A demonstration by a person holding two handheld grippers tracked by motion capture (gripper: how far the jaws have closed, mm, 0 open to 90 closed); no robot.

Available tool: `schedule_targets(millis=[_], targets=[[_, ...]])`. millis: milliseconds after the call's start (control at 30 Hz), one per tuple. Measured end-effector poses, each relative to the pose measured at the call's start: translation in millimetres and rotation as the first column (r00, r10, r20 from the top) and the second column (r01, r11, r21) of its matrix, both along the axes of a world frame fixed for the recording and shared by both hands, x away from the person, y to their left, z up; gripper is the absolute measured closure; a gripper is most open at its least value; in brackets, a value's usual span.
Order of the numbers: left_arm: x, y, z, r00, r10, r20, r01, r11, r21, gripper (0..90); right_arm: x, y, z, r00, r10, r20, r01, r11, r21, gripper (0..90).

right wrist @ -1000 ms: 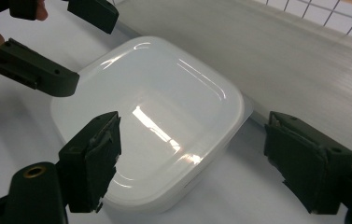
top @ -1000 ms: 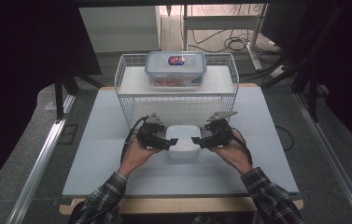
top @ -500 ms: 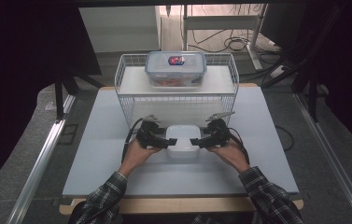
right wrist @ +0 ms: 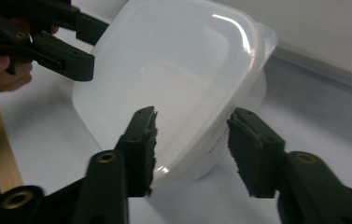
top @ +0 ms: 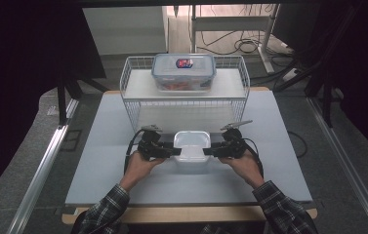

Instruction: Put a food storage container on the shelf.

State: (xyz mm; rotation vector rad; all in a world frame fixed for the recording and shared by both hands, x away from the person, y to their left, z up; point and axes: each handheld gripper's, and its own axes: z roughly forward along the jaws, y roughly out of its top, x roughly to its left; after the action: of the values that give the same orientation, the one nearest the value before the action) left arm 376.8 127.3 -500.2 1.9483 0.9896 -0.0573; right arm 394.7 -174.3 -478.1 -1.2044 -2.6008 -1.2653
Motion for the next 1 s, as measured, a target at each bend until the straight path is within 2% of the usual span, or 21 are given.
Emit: schedule_targets(millis=[133, 200, 367, 567, 633, 767, 1000], targets=[[-7.7, 1.7, 3.3, 0.9992, 0.020, 0.034, -0.020, 0.9998, 0.005, 58.9, -4.1, -6.8, 0.3, 0.9986, -0.039, -0.037, 0.040, 0.998, 0.048, 63.5], [-8.3, 1.5, 4.5, 0.9978, 0.037, 0.054, -0.038, 0.9993, 0.008, 63.0, -5.0, -9.3, 1.4, 0.9978, -0.057, -0.032, 0.060, 0.996, 0.071, 68.0], [-8.7, 3.3, 3.7, 0.9959, 0.077, 0.046, -0.076, 0.9966, -0.031, 69.4, -6.2, -10.5, 2.0, 0.9962, -0.086, -0.008, 0.087, 0.992, 0.088, 72.5], [-10.9, 4.6, 4.3, 0.9930, 0.109, 0.046, -0.108, 0.9935, -0.036, 76.9, -10.0, -9.5, 1.5, 0.9932, -0.113, 0.028, 0.110, 0.990, 0.089, 78.2], [-11.3, 4.4, 3.9, 0.9914, 0.123, 0.044, -0.122, 0.9918, -0.038, 77.6, -10.5, -8.7, 0.8, 0.9926, -0.111, 0.049, 0.107, 0.991, 0.081, 78.3], [-11.1, 4.4, 2.7, 0.9889, 0.142, 0.042, -0.140, 0.9890, -0.047, 77.8, -10.3, -7.5, -0.1, 0.9913, -0.118, 0.060, 0.112, 0.990, 0.087, 78.3], [-12.6, 4.2, 5.2, 0.9854, 0.159, 0.062, -0.157, 0.9870, -0.035, 77.7, -12.6, -4.8, 0.4, 0.9887, -0.121, 0.089, 0.113, 0.990, 0.085, 78.3]])
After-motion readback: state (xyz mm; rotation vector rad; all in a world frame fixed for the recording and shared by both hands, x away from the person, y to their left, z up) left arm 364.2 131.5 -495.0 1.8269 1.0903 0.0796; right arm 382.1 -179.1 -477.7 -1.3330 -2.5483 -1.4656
